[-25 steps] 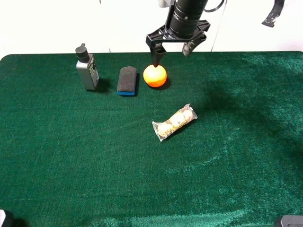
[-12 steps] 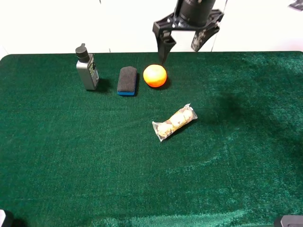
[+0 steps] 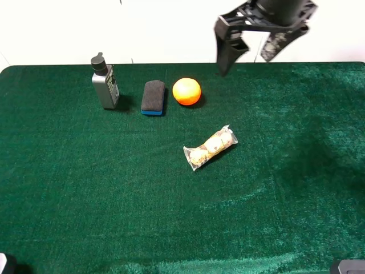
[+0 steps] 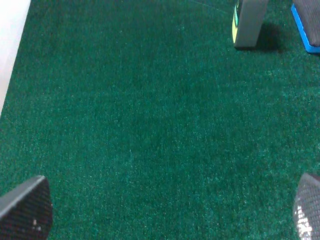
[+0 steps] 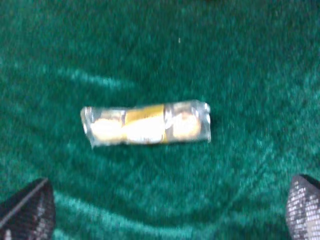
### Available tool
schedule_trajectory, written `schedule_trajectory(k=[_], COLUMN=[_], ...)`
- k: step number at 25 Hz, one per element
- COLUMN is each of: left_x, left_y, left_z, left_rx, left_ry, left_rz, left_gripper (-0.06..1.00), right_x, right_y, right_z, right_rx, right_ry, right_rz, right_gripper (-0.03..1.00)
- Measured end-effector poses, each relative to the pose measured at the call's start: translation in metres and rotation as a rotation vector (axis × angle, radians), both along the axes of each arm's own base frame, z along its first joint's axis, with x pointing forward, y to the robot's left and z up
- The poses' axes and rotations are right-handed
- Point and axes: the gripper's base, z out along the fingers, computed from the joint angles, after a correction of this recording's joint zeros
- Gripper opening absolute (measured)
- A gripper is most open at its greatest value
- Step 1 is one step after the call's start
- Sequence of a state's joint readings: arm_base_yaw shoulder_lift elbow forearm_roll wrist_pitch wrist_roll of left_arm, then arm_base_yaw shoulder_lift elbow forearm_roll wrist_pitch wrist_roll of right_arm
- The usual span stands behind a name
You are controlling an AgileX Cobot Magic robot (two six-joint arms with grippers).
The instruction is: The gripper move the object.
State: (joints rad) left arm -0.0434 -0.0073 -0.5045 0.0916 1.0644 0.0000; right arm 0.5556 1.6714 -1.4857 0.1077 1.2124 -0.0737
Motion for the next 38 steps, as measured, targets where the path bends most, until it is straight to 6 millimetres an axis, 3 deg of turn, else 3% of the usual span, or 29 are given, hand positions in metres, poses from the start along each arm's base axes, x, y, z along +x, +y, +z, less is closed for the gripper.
schedule_trajectory(k=[11, 26, 32, 38], left_x=[0.0, 0.0, 0.0, 0.0], left_y=[0.0, 0.0, 0.0, 0.0], left_z=[0.0, 0.0, 0.0, 0.0], left_rx=[0.0, 0.0, 0.0, 0.0], left_ry=[0.0, 0.0, 0.0, 0.0], left_rz=[0.0, 0.0, 0.0, 0.0], left_gripper=[0.98, 0.98, 0.98, 0.98], right_x=[-0.071, -0.16, -0.19, -0.217], right_y=[-0.044, -0.099, -0.122, -0.157], right_z=[0.024, 0.06, 0.05, 0.025], right_rx=[0.031, 0.164, 0.204, 0.196], right_ry=[-0.049, -0.248, -0.275, -0.331], right_rz=[0.0, -0.021, -0.098, -0.326], right_gripper=[0.69, 0.69, 0.69, 0.69])
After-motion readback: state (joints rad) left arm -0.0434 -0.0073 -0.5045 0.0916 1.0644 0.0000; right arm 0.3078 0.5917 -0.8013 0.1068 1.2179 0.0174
